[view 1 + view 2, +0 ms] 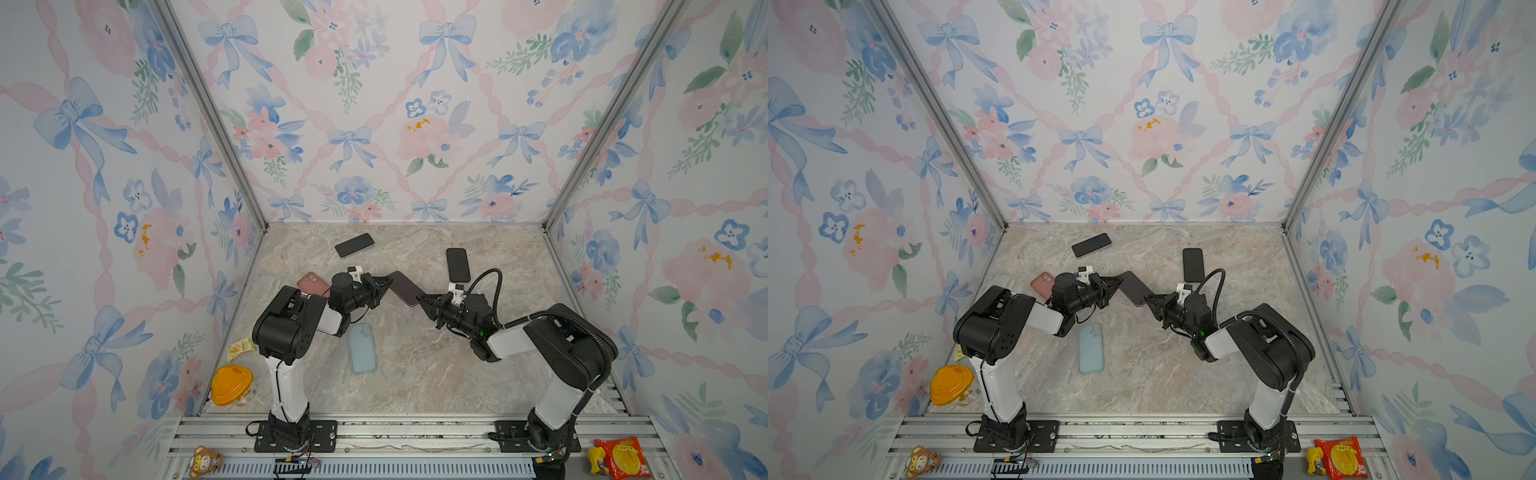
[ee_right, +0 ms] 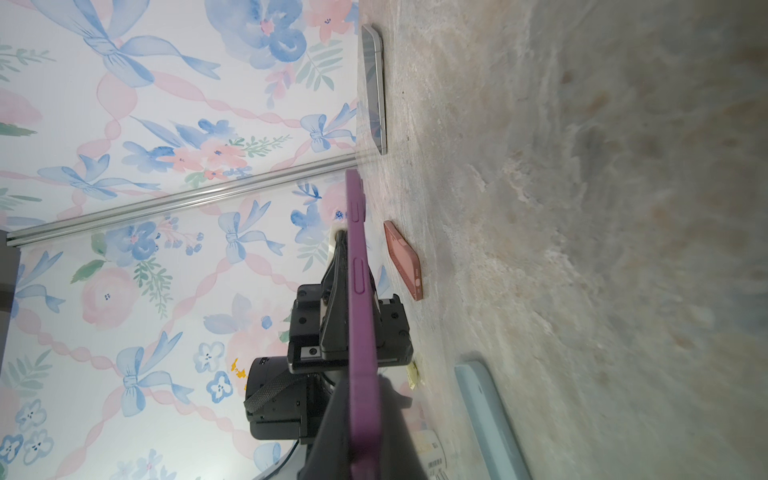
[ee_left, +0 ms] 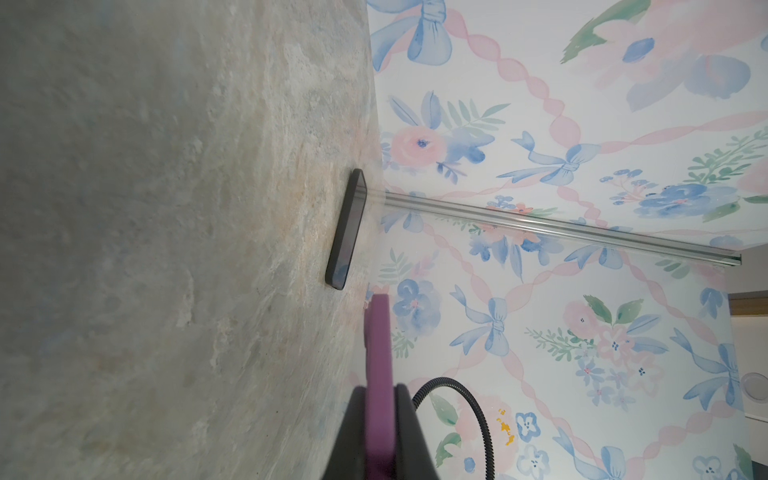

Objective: Put the phone into the phone case
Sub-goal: 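Hold the purple-framed phone upright with the right gripper while the left gripper releases it, then move the left gripper over the light blue case while the right gripper holds the phone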

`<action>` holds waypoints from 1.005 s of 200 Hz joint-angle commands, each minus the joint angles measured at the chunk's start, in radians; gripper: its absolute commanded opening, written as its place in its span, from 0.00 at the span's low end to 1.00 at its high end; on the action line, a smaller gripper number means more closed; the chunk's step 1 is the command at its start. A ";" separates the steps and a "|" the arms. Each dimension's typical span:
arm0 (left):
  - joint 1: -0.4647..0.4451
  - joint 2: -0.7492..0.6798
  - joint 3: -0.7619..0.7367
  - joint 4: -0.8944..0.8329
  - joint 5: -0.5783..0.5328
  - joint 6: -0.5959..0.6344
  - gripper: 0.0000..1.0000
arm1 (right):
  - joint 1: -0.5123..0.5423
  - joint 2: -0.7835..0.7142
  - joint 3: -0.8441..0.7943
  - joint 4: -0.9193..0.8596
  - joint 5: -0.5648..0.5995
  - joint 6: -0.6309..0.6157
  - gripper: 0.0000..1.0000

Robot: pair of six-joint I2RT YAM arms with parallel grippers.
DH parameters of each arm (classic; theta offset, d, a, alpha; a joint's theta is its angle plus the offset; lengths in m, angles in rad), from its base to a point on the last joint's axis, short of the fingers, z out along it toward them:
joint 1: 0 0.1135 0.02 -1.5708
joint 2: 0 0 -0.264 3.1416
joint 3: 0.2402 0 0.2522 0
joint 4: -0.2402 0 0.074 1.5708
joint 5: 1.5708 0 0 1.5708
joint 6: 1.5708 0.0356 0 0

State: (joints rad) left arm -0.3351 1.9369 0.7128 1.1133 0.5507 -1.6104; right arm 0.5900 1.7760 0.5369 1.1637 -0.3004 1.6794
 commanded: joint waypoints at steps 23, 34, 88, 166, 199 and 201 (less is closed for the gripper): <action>-0.008 -0.085 -0.019 -0.022 0.005 0.099 0.33 | -0.004 -0.031 -0.002 -0.015 -0.016 -0.028 0.04; -0.002 -0.124 -0.026 -0.109 0.006 0.158 0.40 | -0.009 -0.040 -0.004 -0.038 -0.026 -0.039 0.03; 0.022 -0.371 0.060 -0.890 -0.084 0.586 0.67 | -0.036 -0.060 -0.015 -0.128 -0.111 -0.099 0.00; 0.015 -0.607 0.032 -1.385 -0.273 0.771 0.82 | -0.032 -0.048 0.034 -0.235 -0.190 -0.195 0.00; -0.010 -0.723 -0.101 -1.442 -0.365 0.741 0.82 | -0.029 -0.129 0.069 -0.455 -0.197 -0.321 0.00; -0.010 -0.729 -0.101 -1.451 -0.368 0.741 0.82 | -0.030 -0.143 0.072 -0.469 -0.197 -0.329 0.00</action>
State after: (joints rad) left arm -0.3336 1.2629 0.6640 -0.1963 0.2684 -0.8932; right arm 0.5568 1.7267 0.5552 0.8341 -0.4702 1.4746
